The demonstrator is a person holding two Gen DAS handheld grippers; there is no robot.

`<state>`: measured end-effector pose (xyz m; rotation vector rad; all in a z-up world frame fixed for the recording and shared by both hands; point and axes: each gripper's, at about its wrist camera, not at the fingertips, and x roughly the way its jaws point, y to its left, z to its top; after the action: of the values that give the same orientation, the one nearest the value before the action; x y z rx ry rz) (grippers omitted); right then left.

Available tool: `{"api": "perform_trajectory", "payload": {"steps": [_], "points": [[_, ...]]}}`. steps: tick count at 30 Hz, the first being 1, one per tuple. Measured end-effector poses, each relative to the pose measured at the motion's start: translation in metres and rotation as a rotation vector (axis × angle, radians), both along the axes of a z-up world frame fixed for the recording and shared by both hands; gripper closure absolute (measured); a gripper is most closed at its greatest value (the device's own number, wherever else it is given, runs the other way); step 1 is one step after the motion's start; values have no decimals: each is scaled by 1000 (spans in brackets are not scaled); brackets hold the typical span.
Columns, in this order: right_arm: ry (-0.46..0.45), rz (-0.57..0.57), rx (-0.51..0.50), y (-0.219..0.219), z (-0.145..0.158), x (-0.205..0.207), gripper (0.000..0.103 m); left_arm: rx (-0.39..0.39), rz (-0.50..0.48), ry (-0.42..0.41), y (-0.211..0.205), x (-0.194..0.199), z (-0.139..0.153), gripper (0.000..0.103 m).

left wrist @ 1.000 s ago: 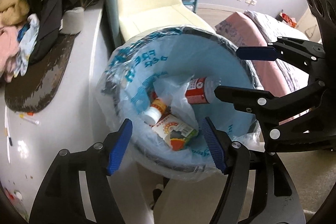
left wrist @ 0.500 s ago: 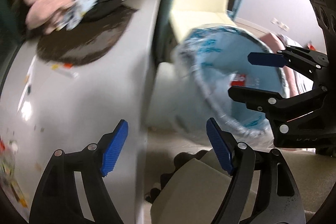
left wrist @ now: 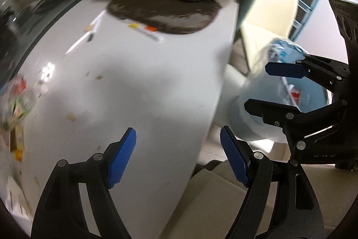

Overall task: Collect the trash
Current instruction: 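Move both open tools from the bin back over the table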

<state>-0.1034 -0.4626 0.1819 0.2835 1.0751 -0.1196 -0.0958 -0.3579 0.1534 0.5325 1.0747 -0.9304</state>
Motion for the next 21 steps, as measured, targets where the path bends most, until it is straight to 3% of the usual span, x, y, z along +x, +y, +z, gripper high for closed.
{"api": "perform_trajectory", "payload": {"steps": [11, 21], "points": [[-23, 237, 7, 93, 3, 75, 36, -1, 247, -9, 114, 49, 1, 28], [-37, 374, 7, 172, 6, 127, 36, -10, 394, -19, 202, 86, 1, 28]]}}
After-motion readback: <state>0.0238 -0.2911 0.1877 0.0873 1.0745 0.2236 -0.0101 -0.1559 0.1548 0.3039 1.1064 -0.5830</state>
